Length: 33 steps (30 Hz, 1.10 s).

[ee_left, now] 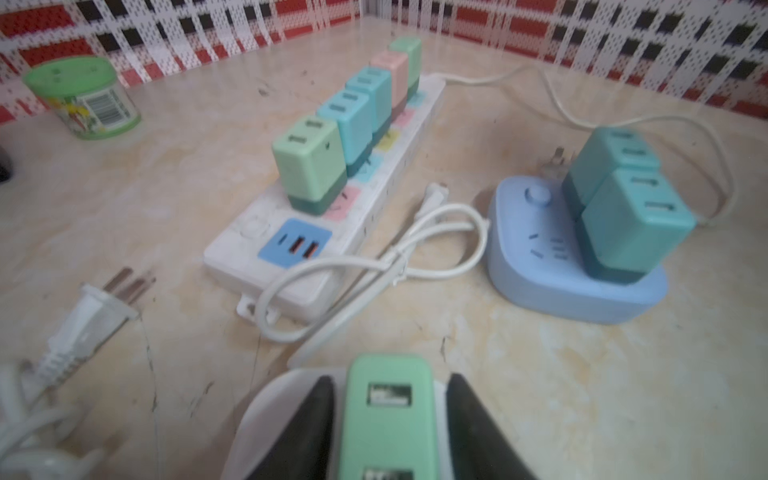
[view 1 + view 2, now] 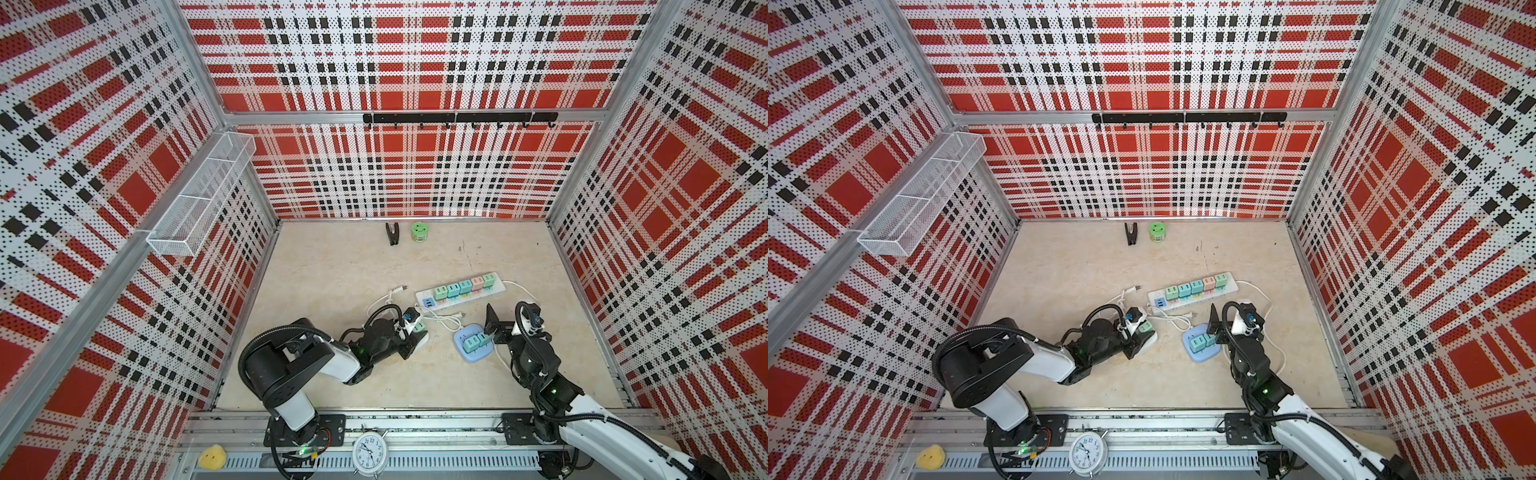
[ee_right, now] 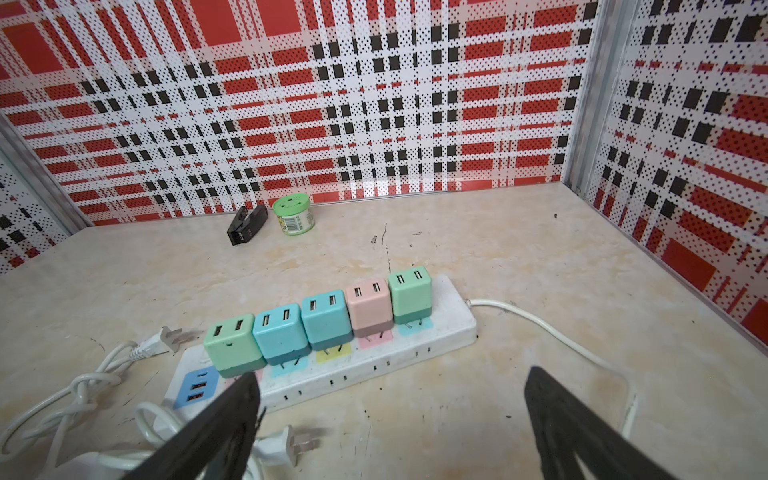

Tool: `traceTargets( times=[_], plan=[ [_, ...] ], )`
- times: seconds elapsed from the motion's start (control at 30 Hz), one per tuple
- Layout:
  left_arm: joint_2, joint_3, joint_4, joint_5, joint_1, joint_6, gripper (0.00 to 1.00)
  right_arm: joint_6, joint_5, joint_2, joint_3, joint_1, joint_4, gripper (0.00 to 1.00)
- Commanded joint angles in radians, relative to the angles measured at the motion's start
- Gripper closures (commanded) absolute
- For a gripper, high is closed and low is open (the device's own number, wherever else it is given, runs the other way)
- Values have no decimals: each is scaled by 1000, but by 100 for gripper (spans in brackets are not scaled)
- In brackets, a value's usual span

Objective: Insert the plug
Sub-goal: 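Press the adapter into a socket of the white square strip and open the left gripper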

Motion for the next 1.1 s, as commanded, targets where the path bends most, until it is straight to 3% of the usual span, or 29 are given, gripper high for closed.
traceTargets(
  times=[0.0,0.03,0.1,0.17,0.27,0.33,0.43,0.53,0.6,0.73,0.77,0.83,0.9,1.03,1.07],
  plan=[
    [-108,2,-201,4,9,-38,21,135,134,-28,125,-6,-142,0],
    [-157,15,-239,-3,9,-45,17,221,188,-43,177,-6,-266,0],
    [-253,44,-308,-34,9,-55,1,225,180,-65,229,-5,-329,0],
    [-352,66,-363,-78,9,-64,1,199,180,-68,262,-6,-335,0],
    [-500,112,-455,-184,32,-66,0,242,323,-23,365,-14,-489,0],
    [-574,149,-527,-258,79,-69,1,197,362,22,420,-47,-528,0],
    [-645,181,-584,-408,158,-52,1,2,233,73,418,-156,-412,0],
    [-685,154,-572,-526,238,-19,1,20,195,115,415,-289,-445,0],
    [-670,114,-512,-514,322,1,1,13,104,119,399,-377,-447,0],
    [-517,40,-301,-462,472,-3,1,-89,-134,128,279,-518,-286,0],
    [-513,86,-415,-492,475,-25,0,-104,-151,136,232,-526,-221,0],
    [-499,104,-445,-417,488,29,1,-129,-197,162,140,-526,-61,0],
    [-501,92,-444,-433,484,83,1,-150,-216,213,88,-527,52,0],
    [-454,1,-307,-481,530,107,1,-166,-232,373,115,-527,131,0],
    [-428,-25,-250,-486,577,85,0,-185,-239,415,120,-527,160,0]
  ],
)
